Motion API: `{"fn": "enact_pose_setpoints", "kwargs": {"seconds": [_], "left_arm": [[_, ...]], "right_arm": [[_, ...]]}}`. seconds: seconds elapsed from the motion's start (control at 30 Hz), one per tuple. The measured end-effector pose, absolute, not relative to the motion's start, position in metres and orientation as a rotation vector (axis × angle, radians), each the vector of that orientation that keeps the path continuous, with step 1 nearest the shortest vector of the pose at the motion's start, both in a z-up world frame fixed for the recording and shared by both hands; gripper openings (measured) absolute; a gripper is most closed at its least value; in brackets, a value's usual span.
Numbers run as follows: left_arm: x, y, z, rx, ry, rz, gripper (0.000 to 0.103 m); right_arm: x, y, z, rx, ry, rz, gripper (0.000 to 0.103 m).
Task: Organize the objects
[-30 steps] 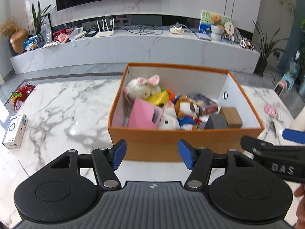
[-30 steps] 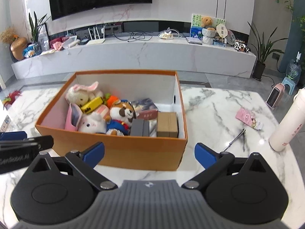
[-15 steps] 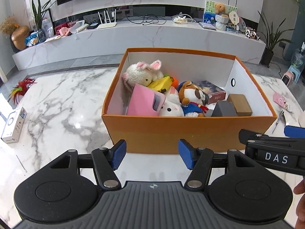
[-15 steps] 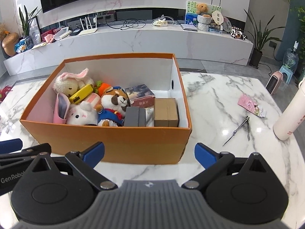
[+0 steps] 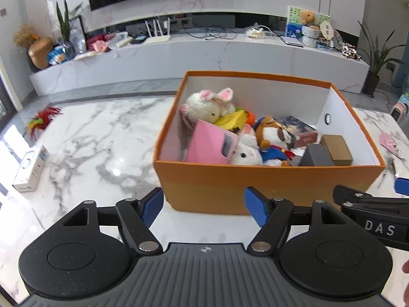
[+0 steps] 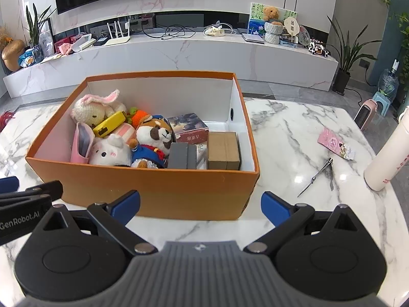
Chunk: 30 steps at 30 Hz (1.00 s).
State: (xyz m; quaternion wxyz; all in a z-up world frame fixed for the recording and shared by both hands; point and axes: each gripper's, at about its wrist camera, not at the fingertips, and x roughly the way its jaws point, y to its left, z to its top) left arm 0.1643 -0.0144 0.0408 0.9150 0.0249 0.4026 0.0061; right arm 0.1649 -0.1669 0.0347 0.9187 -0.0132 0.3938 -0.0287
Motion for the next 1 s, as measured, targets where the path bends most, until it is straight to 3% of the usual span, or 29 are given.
{"fn": "enact_pose_setpoints", "kwargs": {"seconds": [1.0], "left_arm": [[0.1634,-0.0158,0.0426,0.093,0.793,0.010,0.089]], "right_arm": [[0.1663,-0.1642,0.0337,-0.055,0.813,-0.067,0.101]]}}
